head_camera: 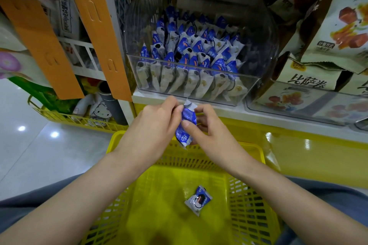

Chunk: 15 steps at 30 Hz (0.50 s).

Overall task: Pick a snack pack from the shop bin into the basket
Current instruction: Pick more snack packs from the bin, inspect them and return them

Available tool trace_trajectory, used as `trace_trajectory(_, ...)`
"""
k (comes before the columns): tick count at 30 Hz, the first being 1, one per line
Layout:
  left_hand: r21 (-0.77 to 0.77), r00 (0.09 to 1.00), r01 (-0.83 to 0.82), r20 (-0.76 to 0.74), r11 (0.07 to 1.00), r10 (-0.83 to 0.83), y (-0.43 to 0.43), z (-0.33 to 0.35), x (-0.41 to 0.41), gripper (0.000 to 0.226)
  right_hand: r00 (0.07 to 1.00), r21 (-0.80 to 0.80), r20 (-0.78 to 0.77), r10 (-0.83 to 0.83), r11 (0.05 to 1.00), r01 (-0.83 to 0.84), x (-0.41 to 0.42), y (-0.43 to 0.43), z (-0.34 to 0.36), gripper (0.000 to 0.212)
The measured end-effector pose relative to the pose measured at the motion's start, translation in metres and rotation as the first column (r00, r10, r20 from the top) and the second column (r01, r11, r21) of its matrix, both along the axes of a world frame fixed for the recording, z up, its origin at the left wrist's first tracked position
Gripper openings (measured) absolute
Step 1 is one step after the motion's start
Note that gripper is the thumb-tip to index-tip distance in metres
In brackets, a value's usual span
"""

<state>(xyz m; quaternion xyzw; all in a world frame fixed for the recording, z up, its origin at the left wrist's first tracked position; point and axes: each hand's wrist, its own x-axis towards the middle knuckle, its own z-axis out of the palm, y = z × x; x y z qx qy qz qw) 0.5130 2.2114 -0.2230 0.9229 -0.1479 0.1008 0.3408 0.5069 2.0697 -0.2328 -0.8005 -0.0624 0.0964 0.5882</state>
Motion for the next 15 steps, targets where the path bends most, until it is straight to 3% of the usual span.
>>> trace_trajectory(3, -0.040, 0.999, -0.014, -0.039, 0.999, 0.012, -0.001, 0.000, 0.001, 0.026, 1.000, 0.031, 0.007, 0.006, 0.999, -0.006, 0.000, -0.001, -0.001, 0.018)
trace_trajectory(7, -0.158, 0.979, -0.001, -0.199, 0.987, -0.031, -0.004, 0.001, 0.000, 0.016, 0.997, 0.044, 0.028, -0.077, 0.996, 0.076, 0.003, -0.005, -0.002, 0.020)
trace_trajectory(11, -0.439, 0.889, -0.011, -0.415, 0.898, -0.192, -0.014, 0.003, -0.006, 0.029, 0.974, -0.184, 0.206, -0.094, 0.974, 0.133, 0.005, -0.010, -0.001, 0.039)
trace_trajectory(15, -0.515, 0.869, -0.128, -0.470, 0.848, -0.154, -0.015, 0.004, 0.000, 0.019, 0.932, -0.390, 0.353, 0.086, 0.919, 0.063, -0.003, -0.005, -0.005, 0.061)
